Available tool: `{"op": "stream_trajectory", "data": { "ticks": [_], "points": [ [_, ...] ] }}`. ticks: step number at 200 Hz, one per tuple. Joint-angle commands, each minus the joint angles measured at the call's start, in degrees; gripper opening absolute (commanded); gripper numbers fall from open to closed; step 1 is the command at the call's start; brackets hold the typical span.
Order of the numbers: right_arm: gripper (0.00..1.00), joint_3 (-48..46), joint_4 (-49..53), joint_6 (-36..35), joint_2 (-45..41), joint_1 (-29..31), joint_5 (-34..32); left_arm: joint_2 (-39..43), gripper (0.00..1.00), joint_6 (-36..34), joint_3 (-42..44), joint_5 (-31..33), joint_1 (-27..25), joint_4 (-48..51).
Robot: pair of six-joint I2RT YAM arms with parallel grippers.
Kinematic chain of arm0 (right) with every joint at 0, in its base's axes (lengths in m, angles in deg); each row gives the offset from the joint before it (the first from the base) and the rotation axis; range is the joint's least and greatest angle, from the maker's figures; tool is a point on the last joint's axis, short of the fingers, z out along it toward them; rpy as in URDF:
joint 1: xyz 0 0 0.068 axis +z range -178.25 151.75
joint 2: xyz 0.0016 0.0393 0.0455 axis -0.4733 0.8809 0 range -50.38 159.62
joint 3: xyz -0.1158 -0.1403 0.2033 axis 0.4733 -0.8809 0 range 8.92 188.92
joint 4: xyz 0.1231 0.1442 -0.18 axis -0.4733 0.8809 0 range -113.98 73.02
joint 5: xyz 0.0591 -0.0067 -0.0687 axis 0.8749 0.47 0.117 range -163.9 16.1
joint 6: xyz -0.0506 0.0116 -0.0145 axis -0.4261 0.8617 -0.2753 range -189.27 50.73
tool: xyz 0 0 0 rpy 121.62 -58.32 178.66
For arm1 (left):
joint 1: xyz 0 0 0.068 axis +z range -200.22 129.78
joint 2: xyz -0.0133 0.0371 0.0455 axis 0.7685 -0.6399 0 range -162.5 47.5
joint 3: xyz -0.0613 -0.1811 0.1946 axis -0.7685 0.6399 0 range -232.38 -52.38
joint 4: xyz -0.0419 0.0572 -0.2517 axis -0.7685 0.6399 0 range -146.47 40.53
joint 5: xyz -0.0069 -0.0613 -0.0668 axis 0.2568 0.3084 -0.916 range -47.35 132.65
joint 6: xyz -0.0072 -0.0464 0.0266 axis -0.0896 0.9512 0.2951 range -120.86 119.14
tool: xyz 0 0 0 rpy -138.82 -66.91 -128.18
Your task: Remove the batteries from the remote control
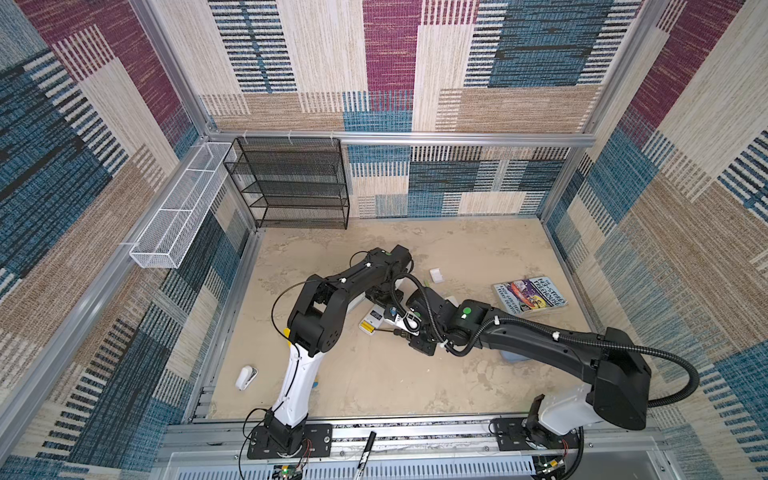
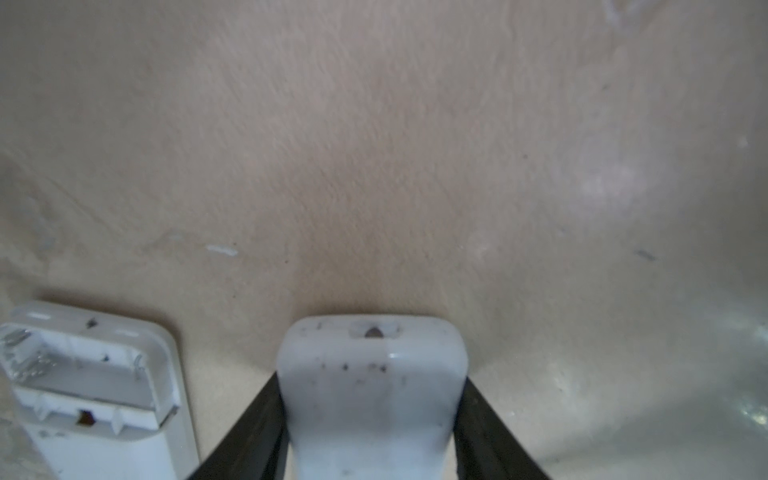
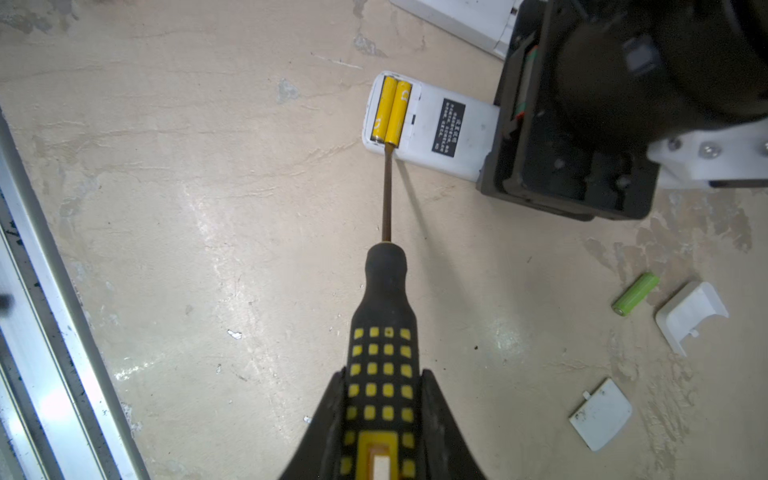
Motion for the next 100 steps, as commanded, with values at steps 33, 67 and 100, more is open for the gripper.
{"op": "stream_trajectory", "data": {
  "ticks": [33,67,100],
  "points": [
    [0.0,-7.4,-15.7,5.1,-2.7,1.3,0.1,-4.8,0.34,2.3,1.7,2.6,0.1,2.8],
    [0.0,-12.2,-20.6,8.6,-6.2,1.5,-0.3,-5.5,0.34,2.0,1.6,1.8,0.2,2.8],
    [0.0,-16.1,-25.0,12.1,-8.3,1.9,0.5,-5.8,0.34,1.7,1.5,1.1,0.3,2.8]
  ]
}}
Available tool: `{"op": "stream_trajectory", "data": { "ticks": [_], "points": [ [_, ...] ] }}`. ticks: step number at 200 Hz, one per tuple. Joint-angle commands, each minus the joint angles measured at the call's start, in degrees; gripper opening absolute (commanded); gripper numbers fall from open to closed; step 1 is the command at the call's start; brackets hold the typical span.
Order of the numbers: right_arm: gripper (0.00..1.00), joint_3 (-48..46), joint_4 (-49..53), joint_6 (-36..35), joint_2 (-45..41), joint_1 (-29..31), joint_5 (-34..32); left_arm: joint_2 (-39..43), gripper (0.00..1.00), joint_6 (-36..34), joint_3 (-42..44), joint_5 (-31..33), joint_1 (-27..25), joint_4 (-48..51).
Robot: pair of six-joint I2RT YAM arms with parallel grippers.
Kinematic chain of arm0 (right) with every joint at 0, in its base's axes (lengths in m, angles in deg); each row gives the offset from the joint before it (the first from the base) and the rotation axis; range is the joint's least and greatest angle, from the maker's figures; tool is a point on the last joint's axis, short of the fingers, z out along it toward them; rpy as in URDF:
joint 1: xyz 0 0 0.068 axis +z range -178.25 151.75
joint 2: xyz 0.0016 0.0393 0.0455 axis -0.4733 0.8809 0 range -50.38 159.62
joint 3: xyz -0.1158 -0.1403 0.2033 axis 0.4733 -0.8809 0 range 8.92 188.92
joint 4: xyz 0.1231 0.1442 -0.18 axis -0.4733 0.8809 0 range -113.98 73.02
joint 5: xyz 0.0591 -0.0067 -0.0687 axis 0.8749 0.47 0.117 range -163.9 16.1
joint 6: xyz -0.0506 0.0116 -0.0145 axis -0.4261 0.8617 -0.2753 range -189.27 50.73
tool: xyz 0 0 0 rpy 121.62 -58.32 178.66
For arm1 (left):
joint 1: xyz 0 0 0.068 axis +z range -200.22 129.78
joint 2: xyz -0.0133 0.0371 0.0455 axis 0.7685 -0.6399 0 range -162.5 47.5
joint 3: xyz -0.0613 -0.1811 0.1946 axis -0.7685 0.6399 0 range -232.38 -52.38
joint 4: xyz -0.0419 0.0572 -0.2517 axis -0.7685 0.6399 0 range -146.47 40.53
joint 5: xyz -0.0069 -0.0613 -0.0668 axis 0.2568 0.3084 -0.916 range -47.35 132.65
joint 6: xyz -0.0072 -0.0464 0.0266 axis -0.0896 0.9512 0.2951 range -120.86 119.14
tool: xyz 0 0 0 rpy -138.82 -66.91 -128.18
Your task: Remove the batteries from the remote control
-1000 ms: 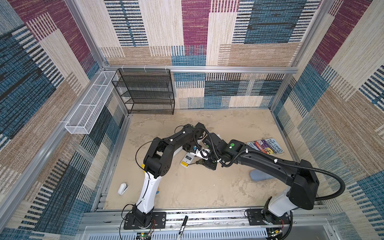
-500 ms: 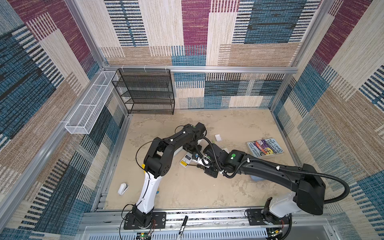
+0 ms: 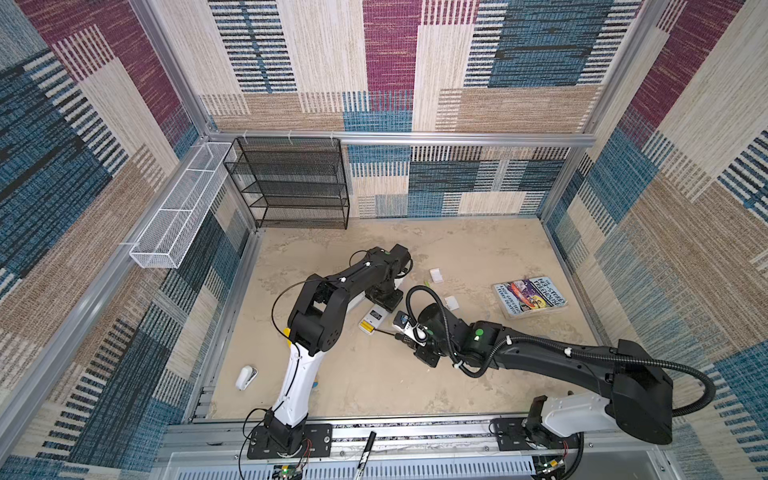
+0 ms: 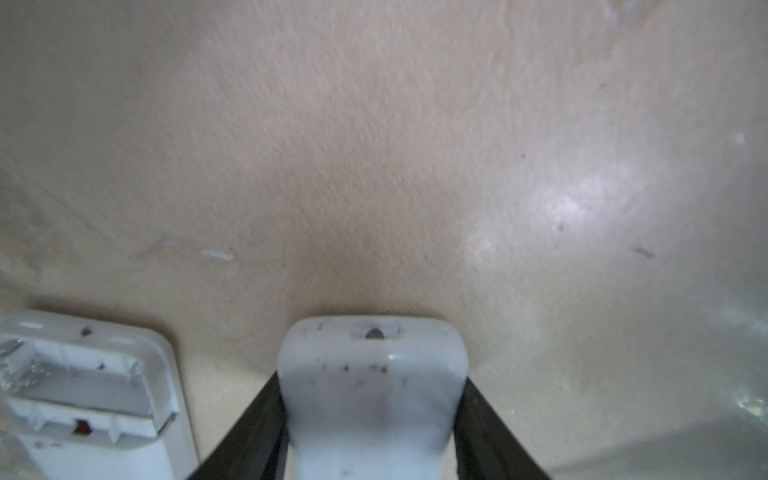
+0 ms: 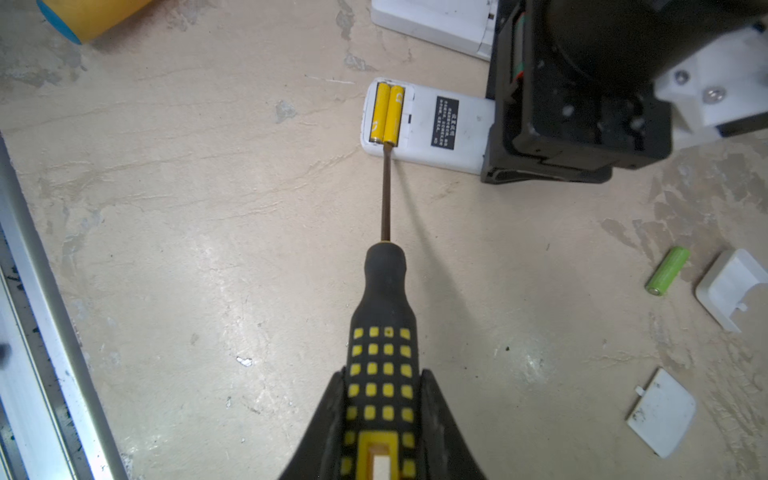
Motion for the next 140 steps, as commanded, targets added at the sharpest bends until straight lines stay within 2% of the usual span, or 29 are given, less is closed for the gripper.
{"op": "stream_trajectory", "data": {
  "ticks": [1,140],
  "points": [
    [0.0,-2.0,-10.1,4.1,-0.6,0.3,1.8,-5.2,0.34,2.5,2.0,2.3,0.1,2.4],
    [0.0,-13.2,-18.6,17.3,-5.4,0.8,1.4,-6.1,0.34,-1.0,0.4,1.6,0.5,2.4]
  ]
}}
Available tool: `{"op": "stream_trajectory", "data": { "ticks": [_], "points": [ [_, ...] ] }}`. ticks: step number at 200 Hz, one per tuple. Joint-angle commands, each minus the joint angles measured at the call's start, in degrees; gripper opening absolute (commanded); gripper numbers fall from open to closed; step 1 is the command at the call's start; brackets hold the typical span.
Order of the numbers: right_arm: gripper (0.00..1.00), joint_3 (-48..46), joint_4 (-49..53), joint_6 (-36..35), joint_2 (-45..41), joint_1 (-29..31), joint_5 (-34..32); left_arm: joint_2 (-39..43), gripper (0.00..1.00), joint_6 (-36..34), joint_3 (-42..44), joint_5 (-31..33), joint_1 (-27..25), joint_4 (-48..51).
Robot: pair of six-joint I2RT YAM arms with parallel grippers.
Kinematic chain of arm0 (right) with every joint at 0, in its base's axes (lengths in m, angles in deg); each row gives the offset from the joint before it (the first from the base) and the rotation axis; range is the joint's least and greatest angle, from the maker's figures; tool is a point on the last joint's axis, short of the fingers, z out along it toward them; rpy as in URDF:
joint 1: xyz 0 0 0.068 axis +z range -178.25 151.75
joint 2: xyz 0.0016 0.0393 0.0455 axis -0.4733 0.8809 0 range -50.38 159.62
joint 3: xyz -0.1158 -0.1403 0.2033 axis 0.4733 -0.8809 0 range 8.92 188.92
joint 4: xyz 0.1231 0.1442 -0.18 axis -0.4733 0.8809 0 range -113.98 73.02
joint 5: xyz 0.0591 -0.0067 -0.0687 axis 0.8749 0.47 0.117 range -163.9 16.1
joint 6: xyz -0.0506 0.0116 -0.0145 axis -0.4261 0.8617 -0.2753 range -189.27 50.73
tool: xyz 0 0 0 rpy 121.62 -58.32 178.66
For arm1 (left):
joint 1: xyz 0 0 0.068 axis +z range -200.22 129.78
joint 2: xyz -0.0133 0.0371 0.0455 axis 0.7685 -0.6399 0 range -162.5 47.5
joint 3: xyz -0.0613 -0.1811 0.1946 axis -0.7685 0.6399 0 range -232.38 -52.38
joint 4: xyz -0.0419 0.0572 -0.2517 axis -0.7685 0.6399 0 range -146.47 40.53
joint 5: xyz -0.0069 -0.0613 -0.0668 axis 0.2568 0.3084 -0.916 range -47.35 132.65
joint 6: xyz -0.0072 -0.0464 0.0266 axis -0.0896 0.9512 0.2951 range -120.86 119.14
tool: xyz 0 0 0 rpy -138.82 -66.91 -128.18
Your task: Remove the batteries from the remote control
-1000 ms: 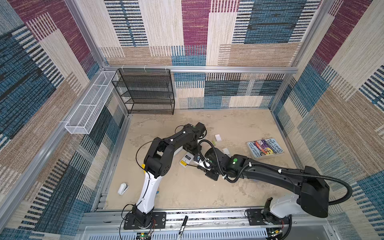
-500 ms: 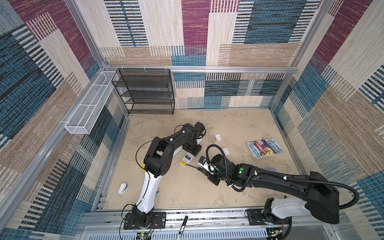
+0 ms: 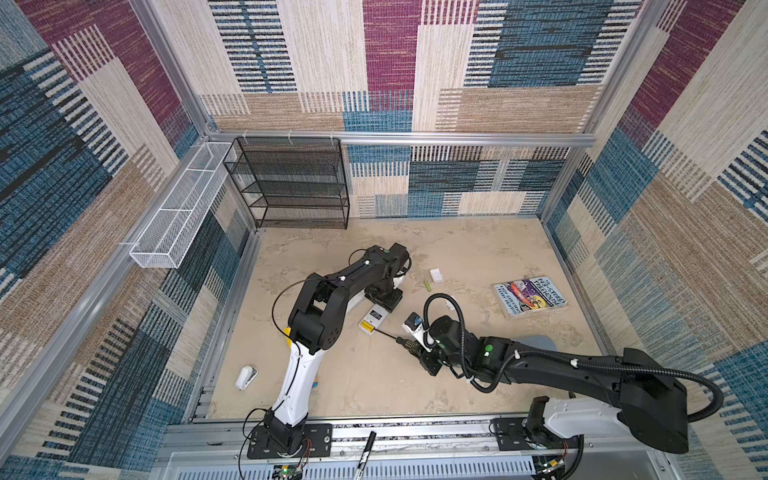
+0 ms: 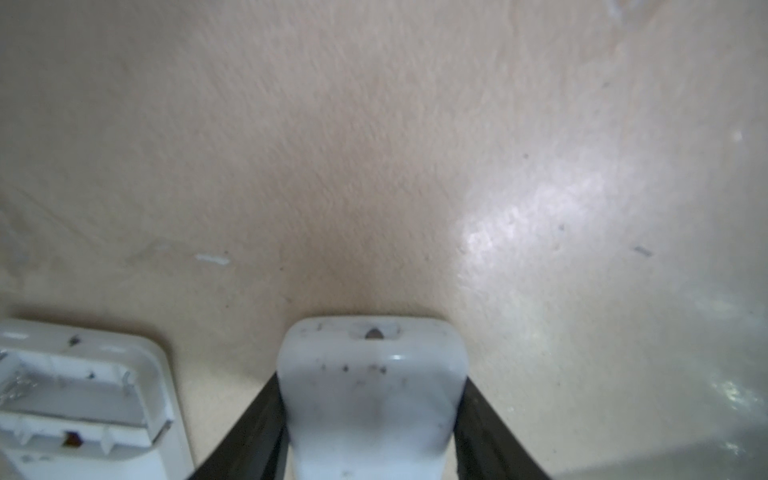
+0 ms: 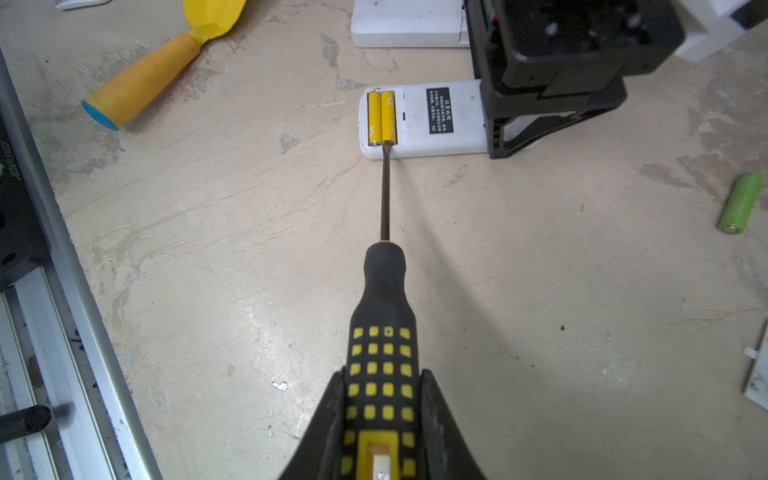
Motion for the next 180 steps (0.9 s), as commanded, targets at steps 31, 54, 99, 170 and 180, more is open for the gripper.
{"op": "stream_trajectory", "data": {
  "ticks": [31,54,99,170,180],
  "points": [
    [0.0,-3.9,-8.6,4.8,-0.2,0.0,1.4,-5.3,0.34,-0.6,1.5,2.7,0.0,1.7],
    [0.0,-5.5,-11.0,5.4,-0.2,0.0,1.8,-5.5,0.34,-0.6,1.2,2.0,0.0,1.6],
    [0.0,-9.4,-16.9,7.8,-1.8,0.1,1.3,-5.8,0.34,-1.2,0.8,1.7,-0.1,1.6],
    [0.0,-13.6,-24.0,8.1,-3.8,0.1,0.5,-6.3,0.33,-1.7,-0.1,0.8,0.0,1.6],
    [0.0,-13.7,-24.6,8.1,-3.5,0.1,0.6,-6.2,0.33,-1.7,-0.1,0.8,-0.1,1.6]
  ]
}}
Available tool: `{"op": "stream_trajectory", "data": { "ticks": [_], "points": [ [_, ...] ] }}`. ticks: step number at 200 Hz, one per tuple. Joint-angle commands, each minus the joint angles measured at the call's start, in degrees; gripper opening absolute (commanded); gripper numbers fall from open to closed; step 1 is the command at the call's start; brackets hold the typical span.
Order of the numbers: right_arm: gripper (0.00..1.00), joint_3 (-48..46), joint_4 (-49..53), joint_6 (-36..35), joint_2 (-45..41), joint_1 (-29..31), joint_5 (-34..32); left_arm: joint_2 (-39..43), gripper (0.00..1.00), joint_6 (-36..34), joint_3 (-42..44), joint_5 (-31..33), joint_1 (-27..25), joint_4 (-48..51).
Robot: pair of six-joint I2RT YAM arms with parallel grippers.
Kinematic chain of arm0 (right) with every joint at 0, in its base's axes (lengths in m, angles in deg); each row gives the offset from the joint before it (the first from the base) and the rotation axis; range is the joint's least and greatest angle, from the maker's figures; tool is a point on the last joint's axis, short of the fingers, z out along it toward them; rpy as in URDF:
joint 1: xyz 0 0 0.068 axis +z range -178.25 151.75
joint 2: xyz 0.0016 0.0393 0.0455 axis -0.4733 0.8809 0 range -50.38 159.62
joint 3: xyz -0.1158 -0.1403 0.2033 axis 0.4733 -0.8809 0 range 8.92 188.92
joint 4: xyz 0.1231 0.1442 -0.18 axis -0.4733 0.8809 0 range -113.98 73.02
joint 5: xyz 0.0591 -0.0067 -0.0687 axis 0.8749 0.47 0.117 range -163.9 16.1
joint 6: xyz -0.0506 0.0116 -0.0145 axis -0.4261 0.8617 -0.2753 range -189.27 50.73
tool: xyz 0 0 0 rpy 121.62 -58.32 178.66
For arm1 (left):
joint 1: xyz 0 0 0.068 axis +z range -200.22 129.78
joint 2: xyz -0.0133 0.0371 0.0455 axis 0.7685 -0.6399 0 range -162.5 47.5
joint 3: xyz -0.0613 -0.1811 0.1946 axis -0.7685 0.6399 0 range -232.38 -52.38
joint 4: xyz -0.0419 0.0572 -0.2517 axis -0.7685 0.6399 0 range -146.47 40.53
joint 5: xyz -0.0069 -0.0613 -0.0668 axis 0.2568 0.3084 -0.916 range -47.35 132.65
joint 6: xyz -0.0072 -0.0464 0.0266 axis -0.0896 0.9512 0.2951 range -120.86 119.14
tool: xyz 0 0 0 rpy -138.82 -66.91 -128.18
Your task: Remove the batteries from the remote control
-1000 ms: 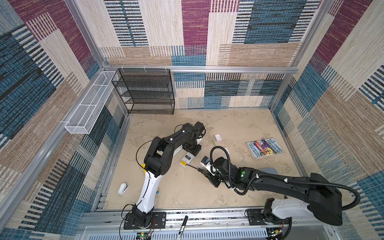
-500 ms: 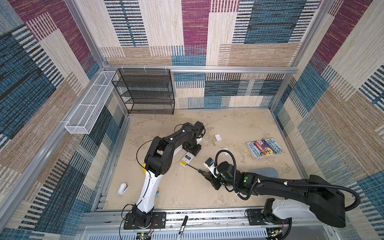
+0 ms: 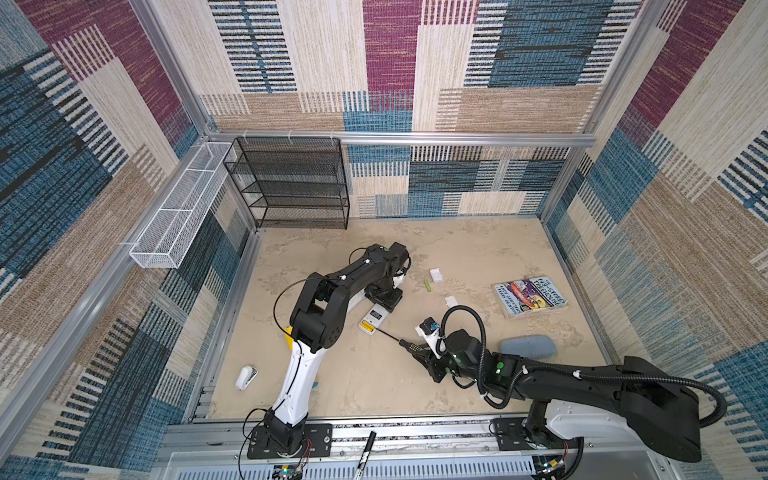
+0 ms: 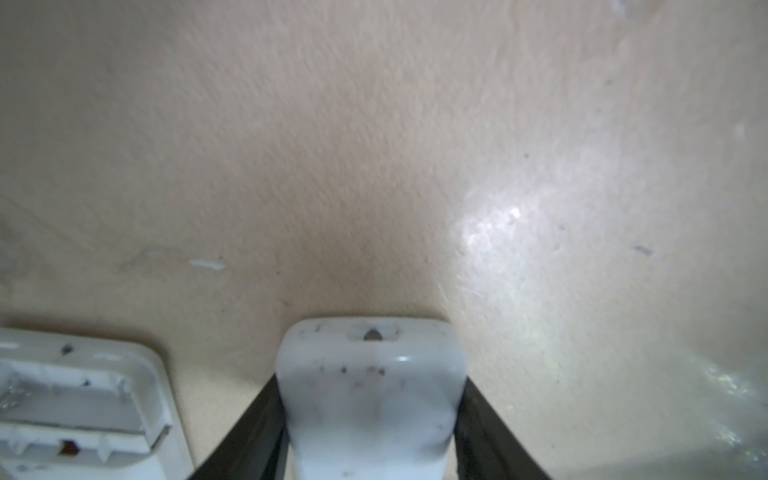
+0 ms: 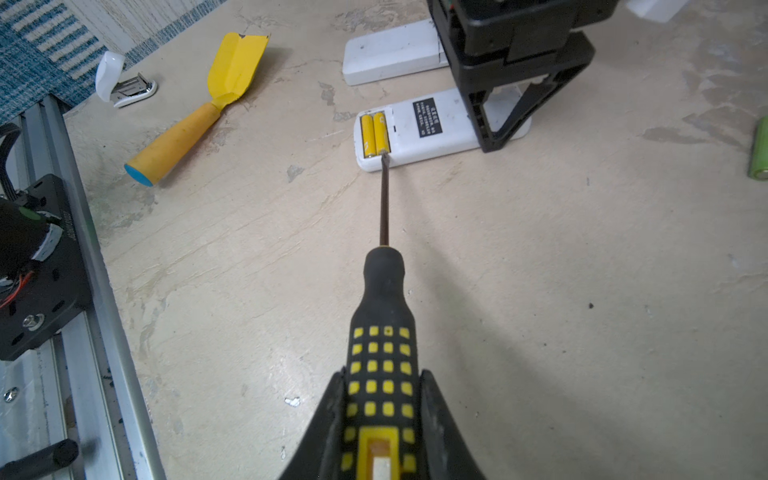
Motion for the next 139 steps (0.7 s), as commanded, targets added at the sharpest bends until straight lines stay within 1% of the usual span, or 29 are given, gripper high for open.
{"op": "stream_trajectory", "data": {
  "ticks": [1,70,112,139],
  "points": [
    [0.0,-0.3,-5.6,0.4,0.4,0.1,0.2,-5.2,0.33,-0.6,1.8,1.6,-0.3,-0.1],
    [0.0,-0.4,-5.5,-0.2,0.6,0.1,0.9,-5.4,0.33,-0.7,2.2,2.3,-0.3,-0.1],
    [0.0,-0.5,-2.6,-0.2,-2.1,0.1,-0.2,-5.6,0.33,-0.9,2.3,2.7,-0.3,-0.1],
    [0.0,-0.5,-1.6,-0.1,-1.2,0.1,0.3,-5.5,0.33,-0.9,2.1,2.8,-0.3,-0.1]
  ]
}}
